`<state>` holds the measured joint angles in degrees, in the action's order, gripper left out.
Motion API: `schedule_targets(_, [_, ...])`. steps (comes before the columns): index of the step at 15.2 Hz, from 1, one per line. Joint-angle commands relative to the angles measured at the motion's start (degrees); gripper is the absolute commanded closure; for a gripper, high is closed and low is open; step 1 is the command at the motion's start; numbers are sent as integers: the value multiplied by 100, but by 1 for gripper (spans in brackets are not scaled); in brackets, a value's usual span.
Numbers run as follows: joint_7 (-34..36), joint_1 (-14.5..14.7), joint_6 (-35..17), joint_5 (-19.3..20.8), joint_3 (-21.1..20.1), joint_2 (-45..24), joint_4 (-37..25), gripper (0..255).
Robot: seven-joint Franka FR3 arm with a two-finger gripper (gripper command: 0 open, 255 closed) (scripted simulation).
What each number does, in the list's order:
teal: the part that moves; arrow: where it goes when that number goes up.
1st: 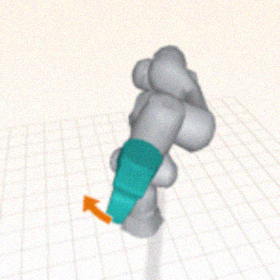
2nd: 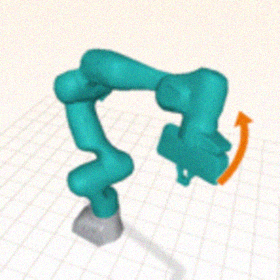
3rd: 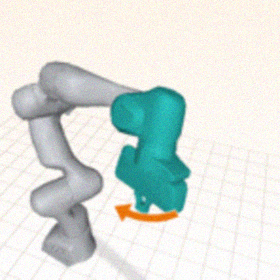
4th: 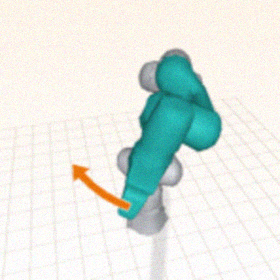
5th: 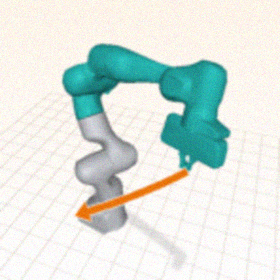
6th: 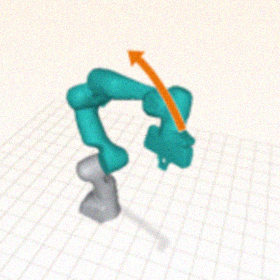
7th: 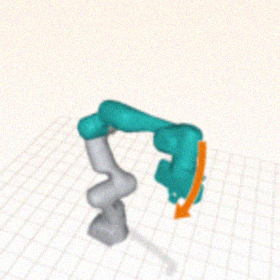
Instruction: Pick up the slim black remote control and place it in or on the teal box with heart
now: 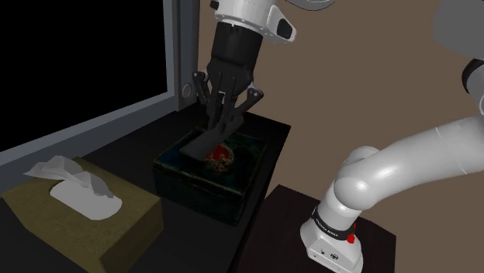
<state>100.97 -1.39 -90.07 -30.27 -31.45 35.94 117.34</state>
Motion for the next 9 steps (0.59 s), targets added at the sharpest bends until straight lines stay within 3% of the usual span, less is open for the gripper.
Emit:
schedule_targets(1, [-37,24,-124,-42,-24,67,188,255])
schedule_targets(9, [-161,72,-506,-149,-116,182,692,255])
